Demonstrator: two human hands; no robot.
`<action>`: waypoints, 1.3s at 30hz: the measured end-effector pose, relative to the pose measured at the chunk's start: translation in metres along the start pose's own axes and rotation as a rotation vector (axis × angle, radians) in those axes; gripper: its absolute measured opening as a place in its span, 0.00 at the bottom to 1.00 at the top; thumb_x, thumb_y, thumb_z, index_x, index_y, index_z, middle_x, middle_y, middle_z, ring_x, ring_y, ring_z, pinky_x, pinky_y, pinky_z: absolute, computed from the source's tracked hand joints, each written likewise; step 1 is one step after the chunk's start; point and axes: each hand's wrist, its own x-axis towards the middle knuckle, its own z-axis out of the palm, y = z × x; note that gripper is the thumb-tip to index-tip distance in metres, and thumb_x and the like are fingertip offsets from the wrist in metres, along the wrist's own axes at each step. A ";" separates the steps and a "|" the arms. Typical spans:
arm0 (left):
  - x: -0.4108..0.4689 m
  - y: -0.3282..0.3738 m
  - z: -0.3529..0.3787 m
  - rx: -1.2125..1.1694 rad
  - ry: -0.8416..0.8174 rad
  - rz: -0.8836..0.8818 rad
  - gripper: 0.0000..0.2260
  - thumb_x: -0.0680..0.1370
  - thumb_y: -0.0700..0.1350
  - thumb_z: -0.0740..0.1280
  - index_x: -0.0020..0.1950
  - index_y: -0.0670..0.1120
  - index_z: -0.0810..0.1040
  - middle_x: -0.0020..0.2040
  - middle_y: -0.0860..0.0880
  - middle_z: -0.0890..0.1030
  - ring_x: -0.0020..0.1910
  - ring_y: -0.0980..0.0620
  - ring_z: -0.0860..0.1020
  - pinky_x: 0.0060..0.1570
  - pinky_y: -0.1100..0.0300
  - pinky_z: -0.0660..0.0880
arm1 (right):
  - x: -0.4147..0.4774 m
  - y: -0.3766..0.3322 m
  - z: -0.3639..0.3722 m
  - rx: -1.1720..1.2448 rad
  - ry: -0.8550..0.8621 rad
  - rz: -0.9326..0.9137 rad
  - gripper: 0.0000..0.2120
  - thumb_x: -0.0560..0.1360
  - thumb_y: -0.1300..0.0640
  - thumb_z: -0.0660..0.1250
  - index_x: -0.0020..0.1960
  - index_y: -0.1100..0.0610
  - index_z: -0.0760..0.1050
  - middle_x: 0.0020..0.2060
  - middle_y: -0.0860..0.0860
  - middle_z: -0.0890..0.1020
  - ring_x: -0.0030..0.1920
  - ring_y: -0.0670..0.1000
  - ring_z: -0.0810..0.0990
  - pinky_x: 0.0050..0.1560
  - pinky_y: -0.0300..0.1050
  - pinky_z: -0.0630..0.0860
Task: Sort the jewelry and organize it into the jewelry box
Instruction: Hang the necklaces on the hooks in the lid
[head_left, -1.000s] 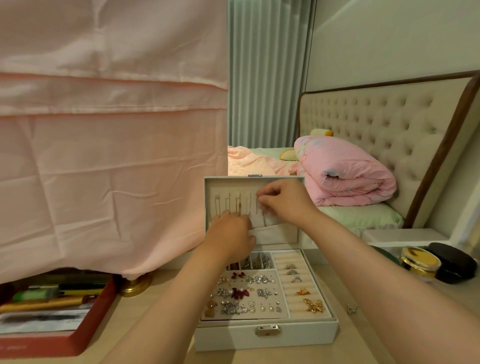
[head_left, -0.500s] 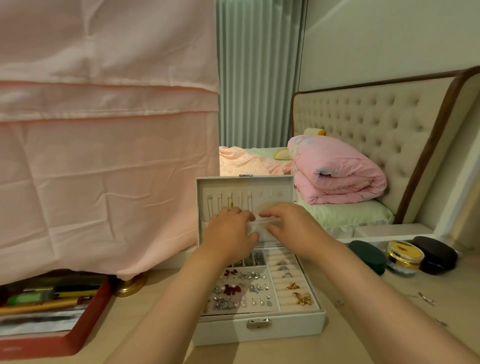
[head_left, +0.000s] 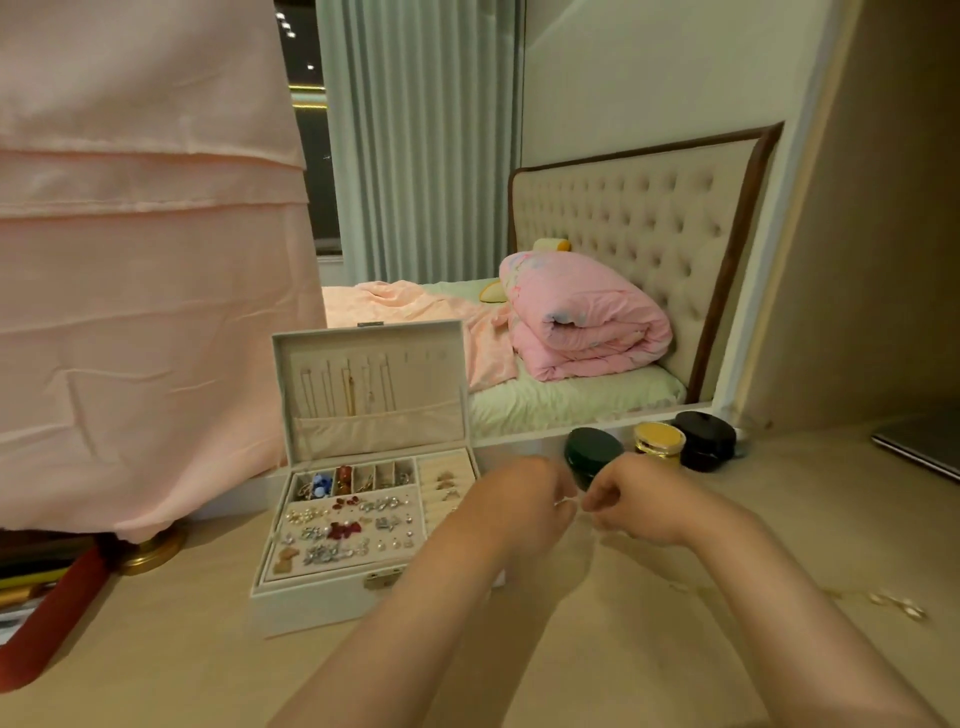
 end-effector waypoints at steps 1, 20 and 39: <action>0.004 0.005 0.008 0.024 -0.027 -0.013 0.14 0.81 0.48 0.63 0.66 0.51 0.78 0.61 0.49 0.81 0.59 0.48 0.79 0.60 0.51 0.76 | 0.000 0.005 0.005 -0.006 0.029 0.017 0.11 0.76 0.54 0.73 0.57 0.45 0.83 0.51 0.41 0.84 0.46 0.41 0.81 0.50 0.39 0.78; 0.027 0.012 0.066 0.218 -0.097 -0.170 0.16 0.81 0.41 0.61 0.70 0.45 0.72 0.64 0.44 0.74 0.62 0.44 0.73 0.60 0.52 0.73 | 0.016 0.016 0.039 -0.451 0.028 0.040 0.10 0.81 0.62 0.61 0.58 0.57 0.78 0.48 0.53 0.80 0.46 0.54 0.77 0.44 0.47 0.71; 0.005 0.007 -0.002 -1.003 0.170 -0.257 0.06 0.80 0.41 0.64 0.45 0.42 0.77 0.36 0.48 0.79 0.36 0.52 0.79 0.50 0.53 0.79 | -0.003 -0.011 -0.001 0.876 0.014 -0.179 0.10 0.85 0.58 0.58 0.52 0.61 0.75 0.36 0.54 0.82 0.36 0.51 0.80 0.39 0.38 0.77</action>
